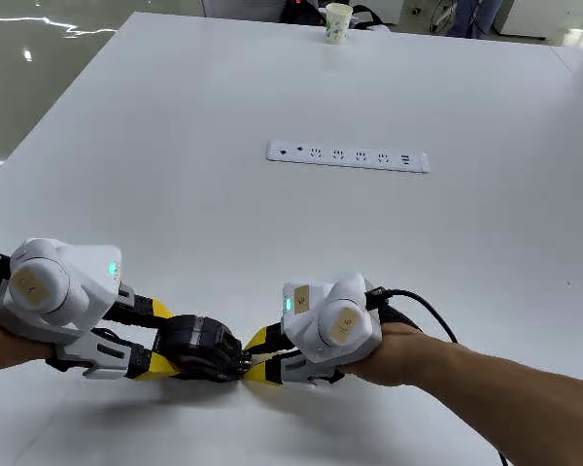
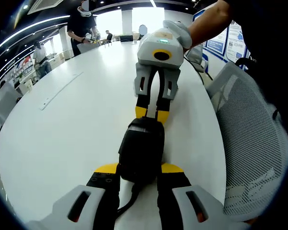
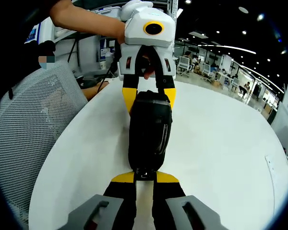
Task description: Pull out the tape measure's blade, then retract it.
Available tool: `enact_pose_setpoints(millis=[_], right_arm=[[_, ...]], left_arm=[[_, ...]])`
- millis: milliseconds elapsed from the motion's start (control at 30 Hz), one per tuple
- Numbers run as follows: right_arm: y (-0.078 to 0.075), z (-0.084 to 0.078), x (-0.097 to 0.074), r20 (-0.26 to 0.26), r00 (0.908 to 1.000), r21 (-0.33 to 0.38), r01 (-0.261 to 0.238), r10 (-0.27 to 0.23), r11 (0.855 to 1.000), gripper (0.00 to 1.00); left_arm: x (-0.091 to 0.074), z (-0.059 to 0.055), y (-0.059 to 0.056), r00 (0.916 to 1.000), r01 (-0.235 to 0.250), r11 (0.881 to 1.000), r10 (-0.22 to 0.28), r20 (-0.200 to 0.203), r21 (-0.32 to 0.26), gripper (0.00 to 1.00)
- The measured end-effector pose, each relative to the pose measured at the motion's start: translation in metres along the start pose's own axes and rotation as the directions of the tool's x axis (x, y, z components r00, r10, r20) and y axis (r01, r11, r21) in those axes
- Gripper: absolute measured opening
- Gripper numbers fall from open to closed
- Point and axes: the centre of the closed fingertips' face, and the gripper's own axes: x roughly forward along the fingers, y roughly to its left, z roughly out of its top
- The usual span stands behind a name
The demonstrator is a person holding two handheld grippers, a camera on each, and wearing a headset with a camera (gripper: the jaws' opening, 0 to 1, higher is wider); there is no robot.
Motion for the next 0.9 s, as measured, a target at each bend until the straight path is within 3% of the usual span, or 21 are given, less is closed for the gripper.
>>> enact_pose_setpoints(millis=[900], right_arm=[[0.0006, -0.0072, -0.0082, -0.014, 0.9999, -0.01, 0.006, -0.006, 1.0, 0.07]], left_arm=[[-0.0008, -0.0008, 0.0002, 1.0, 0.002, 1.0, -0.002, -0.005, -0.02, 0.24]])
